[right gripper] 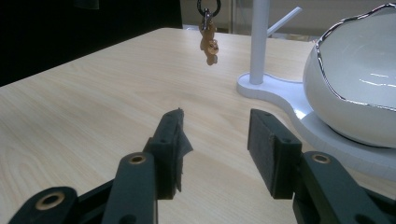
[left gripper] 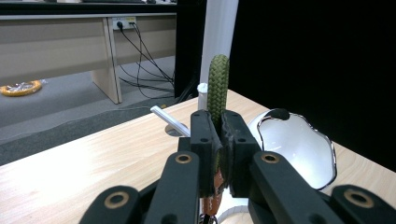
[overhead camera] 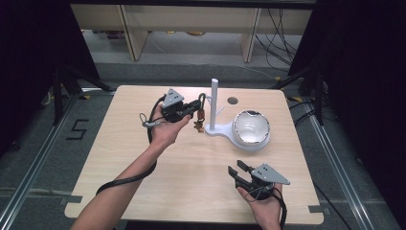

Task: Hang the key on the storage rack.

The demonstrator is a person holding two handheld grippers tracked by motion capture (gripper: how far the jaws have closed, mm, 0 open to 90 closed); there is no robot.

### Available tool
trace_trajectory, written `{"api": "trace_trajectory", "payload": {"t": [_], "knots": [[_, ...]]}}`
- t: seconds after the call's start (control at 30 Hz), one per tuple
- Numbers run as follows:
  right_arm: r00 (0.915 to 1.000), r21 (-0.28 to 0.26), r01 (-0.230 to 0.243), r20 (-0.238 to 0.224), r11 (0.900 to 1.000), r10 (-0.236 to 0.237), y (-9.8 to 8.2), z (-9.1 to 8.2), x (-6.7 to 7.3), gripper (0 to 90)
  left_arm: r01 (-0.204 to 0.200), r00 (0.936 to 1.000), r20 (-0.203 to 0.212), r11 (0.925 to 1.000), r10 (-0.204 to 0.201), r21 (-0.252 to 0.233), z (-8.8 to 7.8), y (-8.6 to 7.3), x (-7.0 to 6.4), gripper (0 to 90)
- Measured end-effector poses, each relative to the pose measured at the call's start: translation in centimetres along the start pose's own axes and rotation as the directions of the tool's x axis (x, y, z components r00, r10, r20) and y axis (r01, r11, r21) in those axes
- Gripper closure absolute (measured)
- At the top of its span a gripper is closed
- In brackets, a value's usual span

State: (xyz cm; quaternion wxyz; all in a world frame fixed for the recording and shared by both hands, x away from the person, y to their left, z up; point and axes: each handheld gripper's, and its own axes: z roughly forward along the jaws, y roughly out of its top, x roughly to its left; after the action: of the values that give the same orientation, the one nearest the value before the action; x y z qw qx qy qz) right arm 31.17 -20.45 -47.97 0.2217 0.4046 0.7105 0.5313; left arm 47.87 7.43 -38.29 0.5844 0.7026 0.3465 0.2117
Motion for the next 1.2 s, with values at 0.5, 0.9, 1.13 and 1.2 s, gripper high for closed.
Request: {"api": "trace_trajectory", "payload": {"t": [0.5,0.9,1.13,1.2], "knots": [[1.0,-0.004,0.005,-0.005,1.0,-0.005,-0.1,0.1,-0.1,56.5,0.05,0.9987,0.001,0.9987,-0.05,0.007,0.6,0.0,0.5,83.9],[0.9999,-0.004,0.012,-0.003,1.0,-0.012,-0.1,0.1,-0.1,56.4,0.073,0.9972,-0.02,0.9972,-0.072,0.018,1.1,0.1,1.1,84.7],[0.9999,0.004,-0.013,-0.006,1.0,0.013,-0.2,0.0,0.0,56.4,0.074,0.997,-0.024,0.9971,-0.073,0.018,1.3,0.0,1.0,84.7],[0.9999,0.008,-0.015,-0.003,1.0,0.015,-0.2,0.0,0.1,56.4,0.074,0.997,-0.026,0.9971,-0.073,0.019,1.4,0.0,1.0,84.7]]}}
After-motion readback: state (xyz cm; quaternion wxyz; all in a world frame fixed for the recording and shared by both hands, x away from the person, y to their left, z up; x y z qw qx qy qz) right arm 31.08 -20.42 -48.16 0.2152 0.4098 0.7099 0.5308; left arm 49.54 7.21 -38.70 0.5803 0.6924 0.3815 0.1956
